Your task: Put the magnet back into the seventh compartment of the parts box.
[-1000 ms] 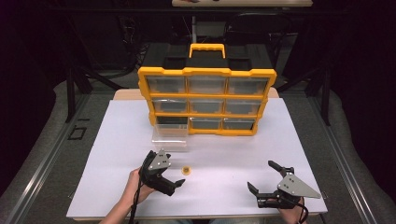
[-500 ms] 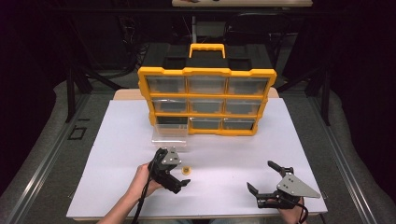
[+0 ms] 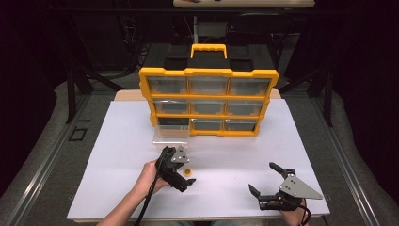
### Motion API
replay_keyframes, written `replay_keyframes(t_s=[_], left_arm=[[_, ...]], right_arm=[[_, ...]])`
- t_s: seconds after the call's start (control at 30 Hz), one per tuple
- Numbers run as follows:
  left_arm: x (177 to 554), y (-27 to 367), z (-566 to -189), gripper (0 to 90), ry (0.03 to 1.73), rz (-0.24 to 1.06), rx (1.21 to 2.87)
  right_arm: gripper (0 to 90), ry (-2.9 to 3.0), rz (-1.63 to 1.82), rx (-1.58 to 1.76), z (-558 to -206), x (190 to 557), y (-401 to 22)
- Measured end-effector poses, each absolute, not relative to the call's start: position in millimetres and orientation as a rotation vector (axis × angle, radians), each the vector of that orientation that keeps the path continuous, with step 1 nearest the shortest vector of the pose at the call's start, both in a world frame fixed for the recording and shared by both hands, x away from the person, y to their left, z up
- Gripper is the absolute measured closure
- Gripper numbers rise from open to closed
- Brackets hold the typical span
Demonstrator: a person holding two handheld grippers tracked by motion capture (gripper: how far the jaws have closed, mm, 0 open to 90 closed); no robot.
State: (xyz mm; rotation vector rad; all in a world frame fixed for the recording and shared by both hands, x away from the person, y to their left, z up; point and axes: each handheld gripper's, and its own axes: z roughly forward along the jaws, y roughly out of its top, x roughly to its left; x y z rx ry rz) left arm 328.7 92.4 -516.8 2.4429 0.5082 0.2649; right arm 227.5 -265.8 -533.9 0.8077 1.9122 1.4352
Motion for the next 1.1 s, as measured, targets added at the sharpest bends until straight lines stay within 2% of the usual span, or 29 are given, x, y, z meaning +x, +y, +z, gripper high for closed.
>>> replay_keyframes(t_s=[0.47, 0.67, 0.87, 1.07, 1.1], left_arm=[[337.2, 80.6, -518.7, 1.2, 0.514, 0.241, 2.542], [338.6, 81.7, -520.0, 9.4, 0.525, 0.235, 2.561], [341.8, 82.1, -524.5, 25.2, 0.551, 0.203, 2.603], [345.0, 84.2, -525.5, 33.8, 0.578, 0.204, 2.613], [346.5, 82.7, -526.2, 37.5, 0.585, 0.213, 2.610]], right_arm=[[0.2, 1.918, 1.435, 0.805, -533.9, 227.2, -265.5], [0.2, 1.918, 1.436, 0.803, -534.1, 227.7, -265.6], [0.2, 1.920, 1.436, 0.800, -533.9, 227.1, -264.5], [0.3, 1.920, 1.436, 0.799, -533.9, 227.3, -264.1], [0.3, 1.920, 1.438, 0.802, -533.8, 227.2, -263.9]])
